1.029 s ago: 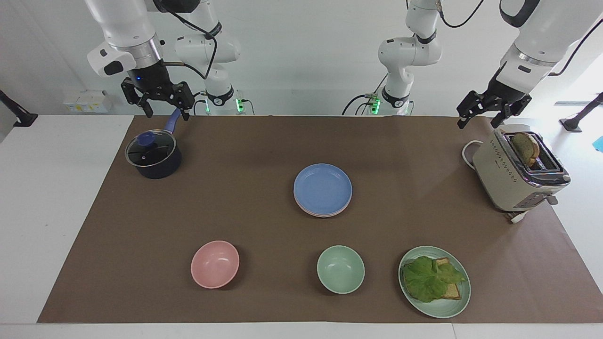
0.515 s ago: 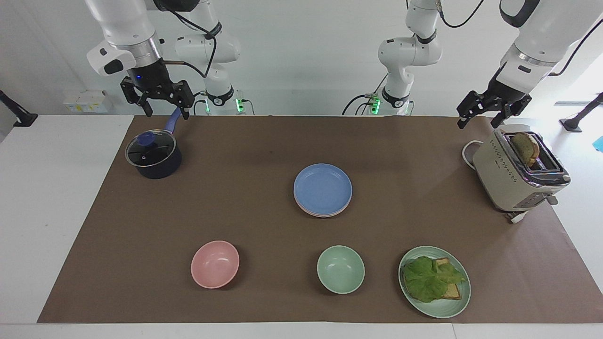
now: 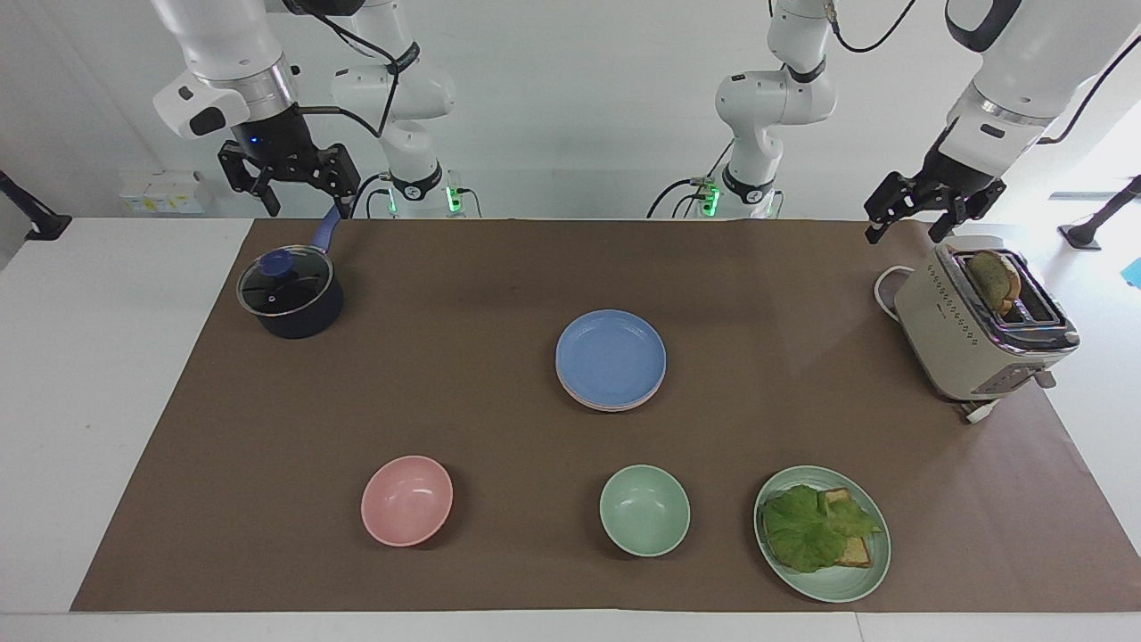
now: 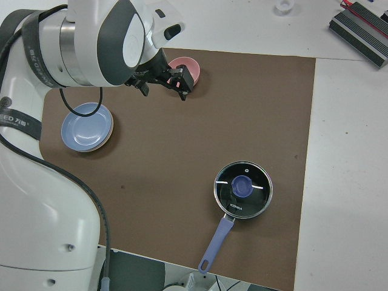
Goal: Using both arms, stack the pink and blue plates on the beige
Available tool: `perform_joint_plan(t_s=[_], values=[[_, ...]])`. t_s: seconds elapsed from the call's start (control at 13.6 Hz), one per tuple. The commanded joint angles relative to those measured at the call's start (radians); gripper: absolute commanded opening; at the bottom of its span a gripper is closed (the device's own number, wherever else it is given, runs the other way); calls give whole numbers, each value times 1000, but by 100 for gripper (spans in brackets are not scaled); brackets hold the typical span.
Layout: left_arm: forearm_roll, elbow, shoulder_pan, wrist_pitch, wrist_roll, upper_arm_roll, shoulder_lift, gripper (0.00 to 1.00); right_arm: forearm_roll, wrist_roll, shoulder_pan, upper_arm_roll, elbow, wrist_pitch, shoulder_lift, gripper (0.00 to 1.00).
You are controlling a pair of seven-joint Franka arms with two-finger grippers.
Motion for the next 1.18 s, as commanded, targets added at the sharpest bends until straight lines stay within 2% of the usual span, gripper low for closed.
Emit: perform_joint_plan(t_s=[0.0,0.44,0.59,1.1], values=[[18,-3,9,-13,10,-7,-6,100,5,-27,-10,5,-37,15,-30,100],[18,-3,9,-13,10,-7,-6,100,5,-74,-30,-7,0,-58,-15,100],[18,-3,9,-13,10,-7,-6,100,2,-131,-45,-26,-8,-55,-19,100],[18,-3,9,-13,10,-7,-6,100,-11,-88,-35,-29,-74,5,-56,100]])
